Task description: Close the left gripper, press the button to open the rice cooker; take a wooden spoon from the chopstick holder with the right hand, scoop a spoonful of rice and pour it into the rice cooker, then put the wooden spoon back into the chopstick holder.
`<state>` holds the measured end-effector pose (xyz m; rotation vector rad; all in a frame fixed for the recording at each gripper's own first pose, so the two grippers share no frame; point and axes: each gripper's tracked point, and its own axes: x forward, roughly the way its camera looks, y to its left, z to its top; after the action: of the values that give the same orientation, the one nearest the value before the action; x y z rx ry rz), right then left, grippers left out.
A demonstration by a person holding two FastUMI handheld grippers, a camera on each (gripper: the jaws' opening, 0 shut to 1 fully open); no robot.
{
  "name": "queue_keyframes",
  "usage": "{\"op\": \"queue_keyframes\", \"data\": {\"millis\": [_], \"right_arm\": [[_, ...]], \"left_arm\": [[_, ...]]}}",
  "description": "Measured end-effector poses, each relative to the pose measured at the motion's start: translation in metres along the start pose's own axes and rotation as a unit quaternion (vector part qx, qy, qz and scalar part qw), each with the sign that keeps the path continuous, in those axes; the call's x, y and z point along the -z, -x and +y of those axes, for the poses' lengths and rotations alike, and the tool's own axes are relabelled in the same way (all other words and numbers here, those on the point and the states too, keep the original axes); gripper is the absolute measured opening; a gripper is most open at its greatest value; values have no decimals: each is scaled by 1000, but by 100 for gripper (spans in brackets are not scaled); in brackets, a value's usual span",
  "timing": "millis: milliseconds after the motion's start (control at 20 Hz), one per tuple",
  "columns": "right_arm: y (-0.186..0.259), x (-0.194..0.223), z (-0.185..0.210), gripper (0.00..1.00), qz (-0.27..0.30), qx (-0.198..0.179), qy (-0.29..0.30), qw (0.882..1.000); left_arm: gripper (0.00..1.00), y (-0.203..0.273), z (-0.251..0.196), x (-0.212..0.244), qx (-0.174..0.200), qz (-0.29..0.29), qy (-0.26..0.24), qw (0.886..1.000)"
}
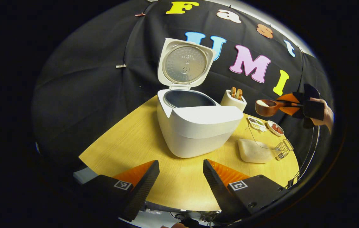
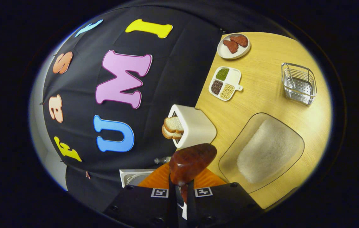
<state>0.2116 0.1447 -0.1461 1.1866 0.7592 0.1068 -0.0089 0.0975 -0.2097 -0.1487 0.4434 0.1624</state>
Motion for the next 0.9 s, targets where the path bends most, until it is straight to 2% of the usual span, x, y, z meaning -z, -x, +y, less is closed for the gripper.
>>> {"op": "queue_keyframes", "data": {"millis": [150, 200, 550, 750, 900], "right_arm": [[-12, 26, 38, 15, 28, -29, -6, 999], [-17, 34, 49, 15, 35, -36, -6, 999], [-55, 96, 103, 15, 64, -61, 36, 995], [-86, 130, 126, 15, 59, -70, 103, 991], [-104, 151, 141, 15, 39, -85, 185, 978]], "left_arm": [[98, -1, 10, 4, -11, 2, 2, 1000], [96, -1, 14, 6, -14, 5, 6, 1000], [96, 8, 47, -2, -41, -8, 30, 999], [96, 15, 63, -5, -50, -9, 50, 997], [96, 21, 72, -4, -55, -9, 53, 997]]}}
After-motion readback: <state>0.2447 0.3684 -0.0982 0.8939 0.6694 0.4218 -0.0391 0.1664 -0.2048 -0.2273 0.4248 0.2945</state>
